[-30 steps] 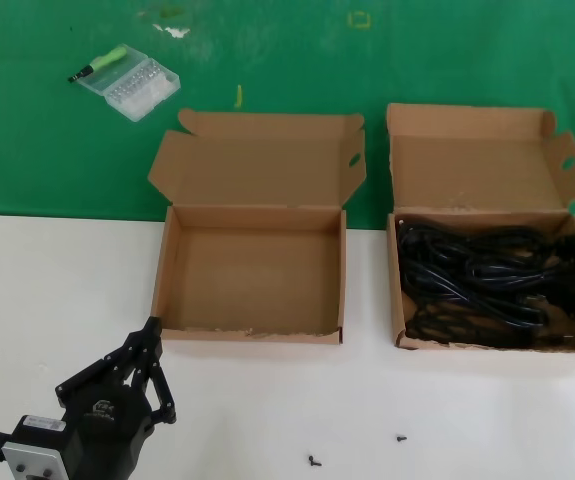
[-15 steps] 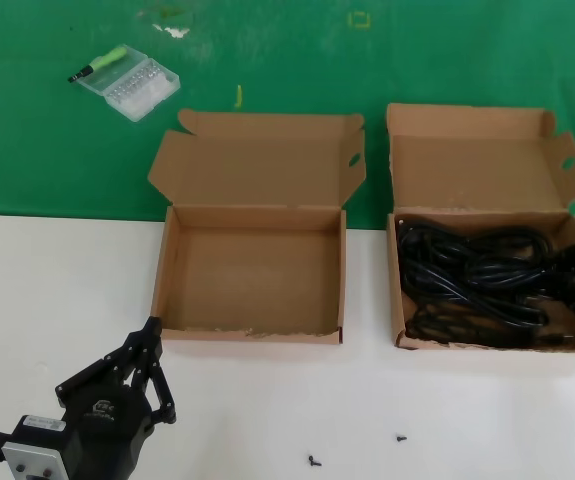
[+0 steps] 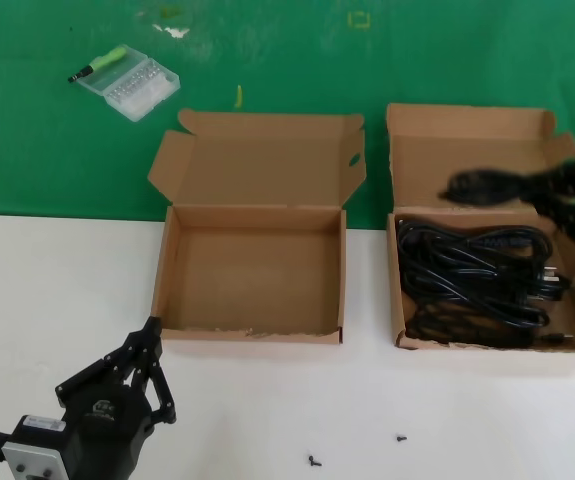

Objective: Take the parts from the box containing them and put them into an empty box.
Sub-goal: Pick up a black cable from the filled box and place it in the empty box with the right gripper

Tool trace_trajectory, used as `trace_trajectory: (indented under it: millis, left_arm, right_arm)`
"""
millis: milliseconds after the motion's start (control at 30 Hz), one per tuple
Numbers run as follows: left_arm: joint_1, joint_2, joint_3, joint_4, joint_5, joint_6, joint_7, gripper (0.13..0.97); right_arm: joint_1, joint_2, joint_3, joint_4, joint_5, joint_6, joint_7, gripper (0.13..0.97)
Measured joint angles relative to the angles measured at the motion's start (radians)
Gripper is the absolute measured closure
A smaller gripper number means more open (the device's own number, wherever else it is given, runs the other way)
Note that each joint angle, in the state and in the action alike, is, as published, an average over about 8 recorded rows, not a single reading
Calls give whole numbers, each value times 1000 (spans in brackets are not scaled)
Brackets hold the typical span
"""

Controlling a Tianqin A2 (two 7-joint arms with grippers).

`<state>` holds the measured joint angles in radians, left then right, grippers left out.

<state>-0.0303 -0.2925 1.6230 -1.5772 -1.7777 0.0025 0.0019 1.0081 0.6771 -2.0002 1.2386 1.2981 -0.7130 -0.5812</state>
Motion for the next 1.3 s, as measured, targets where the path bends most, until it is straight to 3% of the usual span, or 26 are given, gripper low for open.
trace_trajectory:
  millis: [267, 767, 1300]
  left_arm:
    - [0, 0, 0, 0, 0, 0, 0, 948]
    - [0, 0, 0, 0, 0, 0, 0, 948]
    - [0, 0, 0, 0, 0, 0, 0, 948]
  right_arm:
    - [53, -101, -9, 11, 12, 39, 9, 900]
    - [77, -381, -82, -176, 40, 162, -72, 900]
    - [-8, -483, -131, -189, 58, 212, -104, 883]
